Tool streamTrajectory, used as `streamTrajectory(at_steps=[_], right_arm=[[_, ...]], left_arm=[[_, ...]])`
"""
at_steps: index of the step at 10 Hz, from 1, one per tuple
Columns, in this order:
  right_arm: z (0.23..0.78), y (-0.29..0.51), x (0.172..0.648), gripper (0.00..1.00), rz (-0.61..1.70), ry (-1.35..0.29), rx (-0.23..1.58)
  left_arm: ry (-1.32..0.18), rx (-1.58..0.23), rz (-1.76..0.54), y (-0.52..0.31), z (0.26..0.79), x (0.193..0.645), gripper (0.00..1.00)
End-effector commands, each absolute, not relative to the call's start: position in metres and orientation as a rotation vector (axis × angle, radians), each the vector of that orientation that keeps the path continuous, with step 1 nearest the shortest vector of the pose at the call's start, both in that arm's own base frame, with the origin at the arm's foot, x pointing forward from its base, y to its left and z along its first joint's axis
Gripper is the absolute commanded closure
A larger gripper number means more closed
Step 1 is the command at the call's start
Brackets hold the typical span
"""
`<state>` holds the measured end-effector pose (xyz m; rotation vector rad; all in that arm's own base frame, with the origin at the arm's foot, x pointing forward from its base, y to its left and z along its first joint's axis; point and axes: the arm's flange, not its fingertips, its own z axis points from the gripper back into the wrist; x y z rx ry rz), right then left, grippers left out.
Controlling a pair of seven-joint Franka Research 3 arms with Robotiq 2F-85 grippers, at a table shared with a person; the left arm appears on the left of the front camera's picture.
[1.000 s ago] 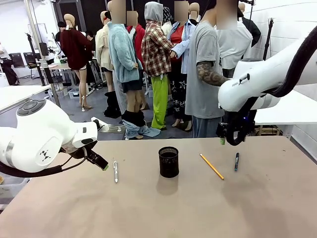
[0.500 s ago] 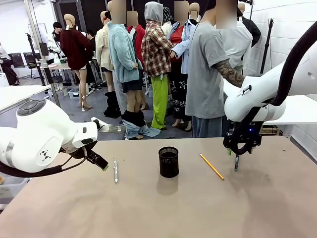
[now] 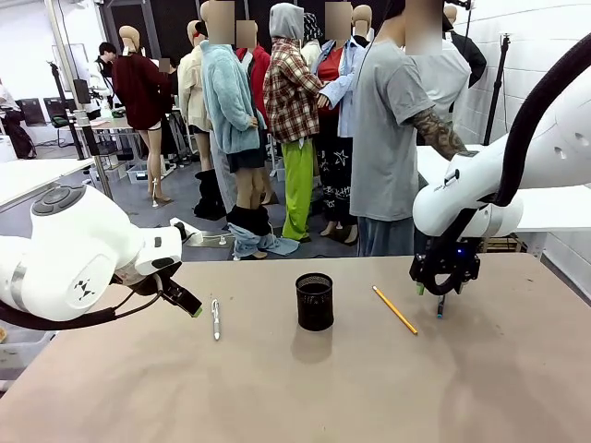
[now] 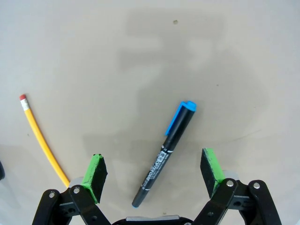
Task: Place the pens into the pen holder.
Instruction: Pick up a writing instrument from the table and place it into the Pen holder.
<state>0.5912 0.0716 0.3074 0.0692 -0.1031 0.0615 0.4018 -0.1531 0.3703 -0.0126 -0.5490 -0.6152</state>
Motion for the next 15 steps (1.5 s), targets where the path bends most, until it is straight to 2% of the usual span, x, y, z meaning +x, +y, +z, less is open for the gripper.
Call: streamTrajectory(at_steps=[1, 4, 5, 9, 10, 15], right_arm=[[0.305, 0.073, 0.597, 0.00, 0.025, -0.119, 0.029], [0.299, 0.077, 0.602, 0.00, 0.030, -0.106, 0.020], [0.298, 0.075, 0.601, 0.10, 0.037, -0.102, 0.020], [0.289, 0.077, 0.599, 0.90, 0.050, -0.065, 0.017], [0.289, 0.077, 0.598, 1.00, 0.060, -0.060, 0.013], [0.324, 0.095, 0.585, 1.00, 0.195, -0.056, -0.078]], left_arm=[[-0.551, -0.015, -0.610, -0.151, 0.371, 0.402, 0.00], [-0.551, -0.015, -0.610, -0.151, 0.371, 0.402, 0.00], [-0.551, -0.015, -0.610, -0.151, 0.371, 0.402, 0.00], [-0.551, -0.015, -0.610, -0.151, 0.371, 0.402, 0.00], [-0.551, -0.015, -0.610, -0.151, 0.371, 0.402, 0.00], [-0.551, -0.015, -0.610, -0.151, 0.371, 0.402, 0.00]])
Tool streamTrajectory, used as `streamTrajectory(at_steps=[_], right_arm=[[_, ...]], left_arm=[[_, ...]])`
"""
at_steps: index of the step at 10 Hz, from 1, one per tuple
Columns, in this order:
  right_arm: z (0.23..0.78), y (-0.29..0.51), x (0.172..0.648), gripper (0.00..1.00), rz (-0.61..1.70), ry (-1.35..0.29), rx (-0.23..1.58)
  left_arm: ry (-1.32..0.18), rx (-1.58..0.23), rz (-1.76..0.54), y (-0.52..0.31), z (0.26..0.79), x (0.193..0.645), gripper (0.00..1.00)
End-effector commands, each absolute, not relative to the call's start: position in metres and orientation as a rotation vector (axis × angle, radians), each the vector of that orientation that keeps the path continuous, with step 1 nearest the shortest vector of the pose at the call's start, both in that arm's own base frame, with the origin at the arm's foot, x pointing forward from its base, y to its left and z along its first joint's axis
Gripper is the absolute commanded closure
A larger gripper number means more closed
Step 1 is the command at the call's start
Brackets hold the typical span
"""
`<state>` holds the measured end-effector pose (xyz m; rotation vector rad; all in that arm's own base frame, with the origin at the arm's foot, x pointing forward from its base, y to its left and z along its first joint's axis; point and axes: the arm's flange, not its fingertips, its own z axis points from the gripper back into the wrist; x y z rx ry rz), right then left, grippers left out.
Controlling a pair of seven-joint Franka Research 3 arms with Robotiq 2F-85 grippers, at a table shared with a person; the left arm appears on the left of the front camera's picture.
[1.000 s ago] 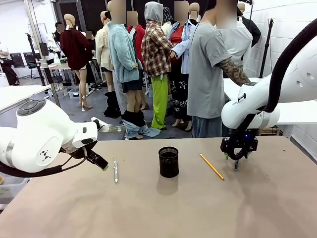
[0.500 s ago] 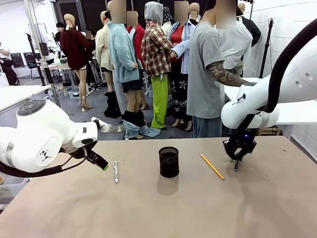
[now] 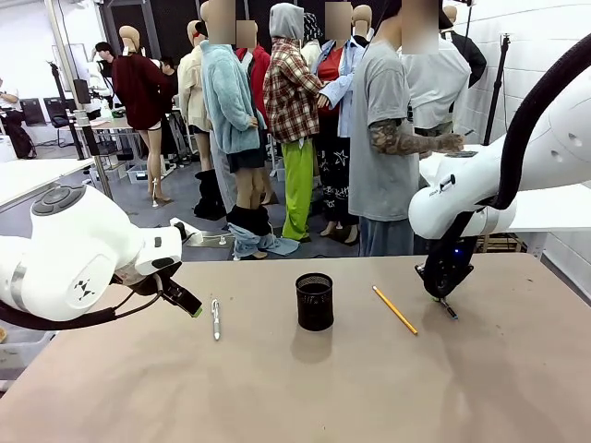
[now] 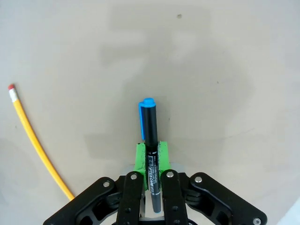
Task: Place the pens into the pen holder.
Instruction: Pick up a writing instrument from the table and place it into the Pen holder.
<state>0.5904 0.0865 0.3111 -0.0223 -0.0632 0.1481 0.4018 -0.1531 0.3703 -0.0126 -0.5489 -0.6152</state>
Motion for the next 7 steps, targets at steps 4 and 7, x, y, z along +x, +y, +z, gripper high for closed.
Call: streamTrajectory(at_steps=[4, 7], right_arm=[[0.396, 0.119, 0.542, 1.00, 0.733, -0.310, -0.065], [0.435, 0.141, 0.511, 1.00, 1.061, -0.464, 0.107]], left_arm=[[-0.551, -0.015, -0.610, -0.151, 0.371, 0.402, 0.00], [-0.551, -0.015, -0.610, -0.151, 0.371, 0.402, 0.00]])
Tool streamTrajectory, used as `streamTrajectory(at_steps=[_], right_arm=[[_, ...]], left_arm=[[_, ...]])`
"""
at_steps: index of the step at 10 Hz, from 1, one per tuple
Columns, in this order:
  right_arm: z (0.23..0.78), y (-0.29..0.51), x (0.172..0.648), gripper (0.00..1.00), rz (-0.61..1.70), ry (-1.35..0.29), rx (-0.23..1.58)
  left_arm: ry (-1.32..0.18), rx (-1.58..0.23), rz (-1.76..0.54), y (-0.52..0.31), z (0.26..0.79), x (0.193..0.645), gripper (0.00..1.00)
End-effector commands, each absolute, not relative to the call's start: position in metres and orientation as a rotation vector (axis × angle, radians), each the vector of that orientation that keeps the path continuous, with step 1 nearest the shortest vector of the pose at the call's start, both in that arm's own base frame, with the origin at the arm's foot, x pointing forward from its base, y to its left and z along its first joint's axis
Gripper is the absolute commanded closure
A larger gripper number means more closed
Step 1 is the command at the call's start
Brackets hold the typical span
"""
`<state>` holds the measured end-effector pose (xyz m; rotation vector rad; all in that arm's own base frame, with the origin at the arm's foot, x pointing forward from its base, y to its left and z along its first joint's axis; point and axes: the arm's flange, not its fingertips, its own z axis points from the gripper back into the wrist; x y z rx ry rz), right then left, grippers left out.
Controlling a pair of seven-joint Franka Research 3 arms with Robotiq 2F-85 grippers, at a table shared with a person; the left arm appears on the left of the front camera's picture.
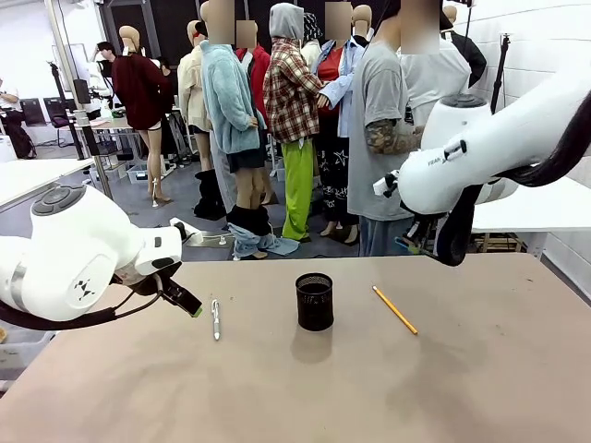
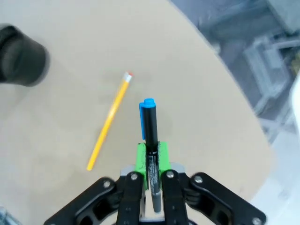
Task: Place the pens into the pen holder.
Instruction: Pick up a writing instrument from the table and place it into the Pen holder.
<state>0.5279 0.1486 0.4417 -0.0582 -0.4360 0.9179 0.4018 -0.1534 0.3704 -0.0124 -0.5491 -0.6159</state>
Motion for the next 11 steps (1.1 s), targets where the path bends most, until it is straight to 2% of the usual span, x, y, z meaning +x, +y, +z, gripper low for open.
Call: streamTrajectory(at_steps=[1, 5, 11], right_arm=[[0.442, 0.151, 0.501, 1.00, 1.200, -0.549, 0.207], [0.463, 0.177, 0.474, 1.00, 1.470, -0.664, 0.631], [0.455, 0.219, 0.501, 1.00, 1.566, -0.726, 0.996]], left_arm=[[-0.551, -0.015, -0.610, -0.151, 0.371, 0.402, 0.00], [-0.551, -0.015, -0.610, -0.151, 0.371, 0.402, 0.00], [-0.551, -0.015, -0.610, -0.151, 0.371, 0.402, 0.00]])
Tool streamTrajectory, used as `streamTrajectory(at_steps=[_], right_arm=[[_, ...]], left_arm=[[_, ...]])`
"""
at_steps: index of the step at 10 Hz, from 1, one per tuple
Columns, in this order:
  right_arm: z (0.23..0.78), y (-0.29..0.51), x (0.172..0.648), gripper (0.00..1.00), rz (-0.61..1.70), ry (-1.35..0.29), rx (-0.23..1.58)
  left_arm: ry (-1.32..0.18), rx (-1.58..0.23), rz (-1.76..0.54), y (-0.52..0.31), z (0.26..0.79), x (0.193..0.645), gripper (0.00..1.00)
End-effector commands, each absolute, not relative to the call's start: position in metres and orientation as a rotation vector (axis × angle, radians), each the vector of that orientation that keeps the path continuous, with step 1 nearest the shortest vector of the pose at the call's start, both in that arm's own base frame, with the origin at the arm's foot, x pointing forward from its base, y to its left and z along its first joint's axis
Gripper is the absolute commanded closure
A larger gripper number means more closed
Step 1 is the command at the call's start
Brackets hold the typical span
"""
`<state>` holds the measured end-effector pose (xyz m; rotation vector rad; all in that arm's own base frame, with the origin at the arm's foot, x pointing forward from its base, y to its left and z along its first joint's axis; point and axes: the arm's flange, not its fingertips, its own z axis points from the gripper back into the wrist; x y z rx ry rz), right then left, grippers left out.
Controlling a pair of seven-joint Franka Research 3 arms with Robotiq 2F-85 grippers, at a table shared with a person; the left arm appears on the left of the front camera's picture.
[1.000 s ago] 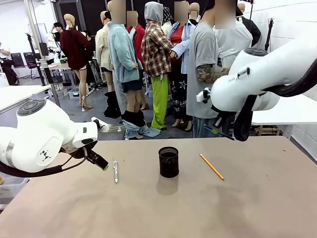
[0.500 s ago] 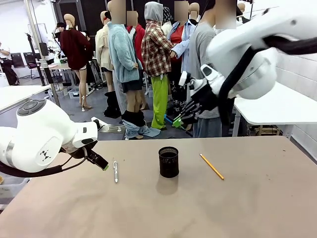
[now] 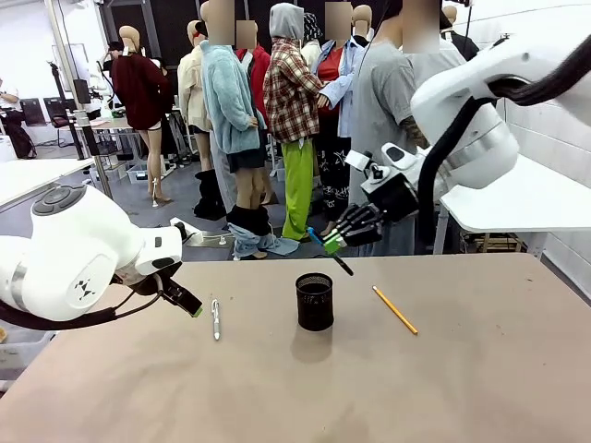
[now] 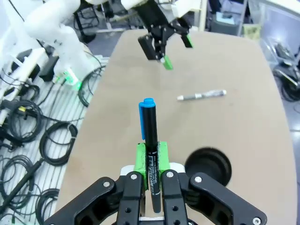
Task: Place the pens into the pen holder.
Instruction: Pick up a writing instrument from the table and place it into the Pen holder.
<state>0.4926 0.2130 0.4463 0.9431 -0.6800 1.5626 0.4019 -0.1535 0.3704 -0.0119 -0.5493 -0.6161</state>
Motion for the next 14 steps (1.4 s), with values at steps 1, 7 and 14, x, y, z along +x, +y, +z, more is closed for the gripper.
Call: streamTrajectory(at_steps=[1, 7, 14], right_arm=[[0.454, 0.225, 0.506, 1.00, 1.584, -0.743, 1.082], [0.428, 0.269, 0.555, 1.00, 1.588, -0.745, 1.140], [0.413, 0.271, 0.563, 1.00, 1.622, -0.788, 1.063]], left_arm=[[-0.551, -0.015, -0.610, -0.151, 0.371, 0.402, 0.00], [-0.551, -0.015, -0.610, -0.151, 0.371, 0.402, 0.00], [-0.551, -0.015, -0.610, -0.151, 0.371, 0.402, 0.00]])
